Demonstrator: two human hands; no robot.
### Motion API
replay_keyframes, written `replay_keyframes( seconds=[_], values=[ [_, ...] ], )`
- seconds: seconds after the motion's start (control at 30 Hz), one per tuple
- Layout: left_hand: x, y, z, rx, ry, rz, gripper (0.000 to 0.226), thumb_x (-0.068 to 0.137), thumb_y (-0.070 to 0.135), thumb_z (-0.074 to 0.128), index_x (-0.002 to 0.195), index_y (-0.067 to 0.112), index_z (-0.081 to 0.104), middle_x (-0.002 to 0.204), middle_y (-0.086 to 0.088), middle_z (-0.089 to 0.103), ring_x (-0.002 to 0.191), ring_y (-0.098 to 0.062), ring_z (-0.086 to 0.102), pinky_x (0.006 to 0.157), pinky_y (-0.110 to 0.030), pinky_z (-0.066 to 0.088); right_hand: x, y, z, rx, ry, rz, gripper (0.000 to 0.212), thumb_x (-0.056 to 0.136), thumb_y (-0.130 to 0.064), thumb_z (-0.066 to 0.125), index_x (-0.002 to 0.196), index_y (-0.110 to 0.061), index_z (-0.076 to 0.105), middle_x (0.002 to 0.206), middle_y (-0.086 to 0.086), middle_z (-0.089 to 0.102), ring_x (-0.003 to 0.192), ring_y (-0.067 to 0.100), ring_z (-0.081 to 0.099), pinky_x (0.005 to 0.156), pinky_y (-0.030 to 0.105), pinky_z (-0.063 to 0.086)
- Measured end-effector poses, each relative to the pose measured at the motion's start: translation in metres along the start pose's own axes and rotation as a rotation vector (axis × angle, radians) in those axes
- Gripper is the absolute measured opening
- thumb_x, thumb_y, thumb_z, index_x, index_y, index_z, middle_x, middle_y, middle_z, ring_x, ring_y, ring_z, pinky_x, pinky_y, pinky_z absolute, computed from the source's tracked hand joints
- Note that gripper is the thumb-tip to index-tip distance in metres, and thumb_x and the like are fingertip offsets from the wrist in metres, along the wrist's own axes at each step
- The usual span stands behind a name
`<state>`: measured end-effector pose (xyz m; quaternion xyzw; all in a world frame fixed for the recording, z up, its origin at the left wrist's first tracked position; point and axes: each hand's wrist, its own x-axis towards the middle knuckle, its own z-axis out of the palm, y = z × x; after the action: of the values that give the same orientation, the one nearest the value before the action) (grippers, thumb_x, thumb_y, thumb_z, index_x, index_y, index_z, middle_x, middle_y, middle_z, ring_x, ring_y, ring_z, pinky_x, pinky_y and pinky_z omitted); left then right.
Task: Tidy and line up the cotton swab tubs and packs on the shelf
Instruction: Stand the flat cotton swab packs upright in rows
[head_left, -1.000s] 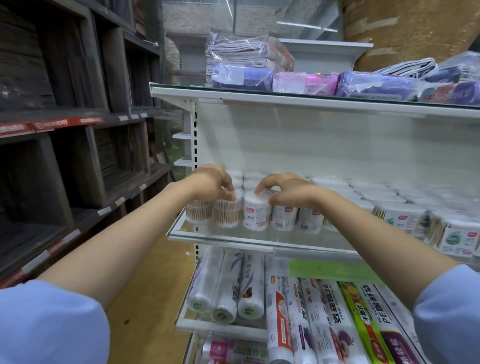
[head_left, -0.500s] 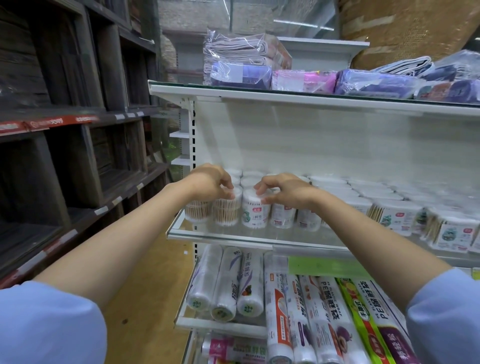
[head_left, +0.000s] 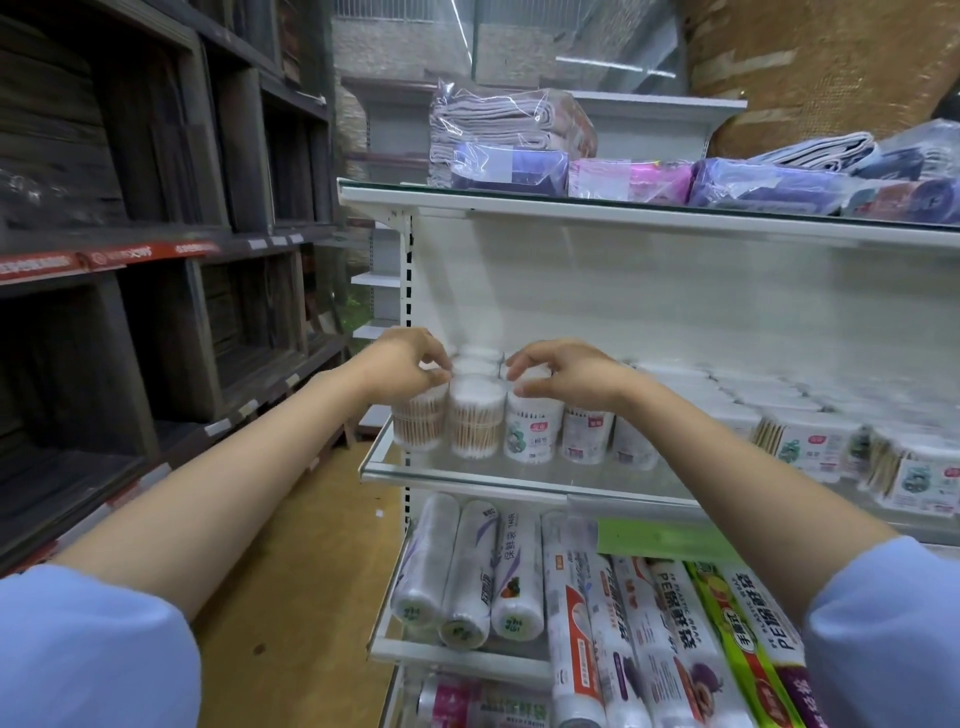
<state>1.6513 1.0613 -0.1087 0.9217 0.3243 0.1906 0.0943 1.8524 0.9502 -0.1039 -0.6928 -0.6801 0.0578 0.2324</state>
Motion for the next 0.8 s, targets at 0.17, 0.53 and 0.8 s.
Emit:
replay_keyframes(
  seconds=[0.17, 0.53, 0.8],
  values=[
    [-0.005, -0.012, -0.002, 0.061, -0.062, -0.065, 0.034, 0.088, 0.037, 0.059, 0.117, 0.020, 0.064, 0.125, -0.001, 0.058, 0.110, -0.018, 0.055, 0.092, -0.033, 0.046, 0.010, -0.028, 0.032, -0.180, 0.024, 0.012, 0.042, 0.086, -0.046, 0.060, 0.122, -0.024, 0.057, 0.127, -0.001, 0.052, 0.118, 0.019, 0.046, 0.096, 0.035, 0.038],
    [-0.001, -0.026, 0.003, 0.059, -0.034, -0.063, 0.023, 0.088, 0.031, 0.062, 0.110, 0.026, 0.068, 0.125, -0.002, 0.060, 0.112, -0.019, 0.057, 0.096, -0.036, 0.047, 0.019, -0.039, 0.032, -0.255, -0.025, 0.073, 0.032, 0.086, -0.033, 0.059, 0.117, -0.026, 0.055, 0.125, -0.001, 0.052, 0.117, 0.019, 0.047, 0.101, 0.037, 0.034],
    [-0.001, -0.027, -0.002, 0.090, -0.056, 0.012, 0.024, 0.089, 0.028, 0.061, 0.111, 0.022, 0.068, 0.121, -0.001, 0.062, 0.109, -0.019, 0.057, 0.090, -0.031, 0.047, 0.016, -0.036, 0.030, -0.176, -0.034, 0.116, 0.033, 0.087, -0.036, 0.060, 0.119, -0.028, 0.057, 0.127, -0.001, 0.052, 0.118, 0.020, 0.047, 0.094, 0.031, 0.039]
  ],
)
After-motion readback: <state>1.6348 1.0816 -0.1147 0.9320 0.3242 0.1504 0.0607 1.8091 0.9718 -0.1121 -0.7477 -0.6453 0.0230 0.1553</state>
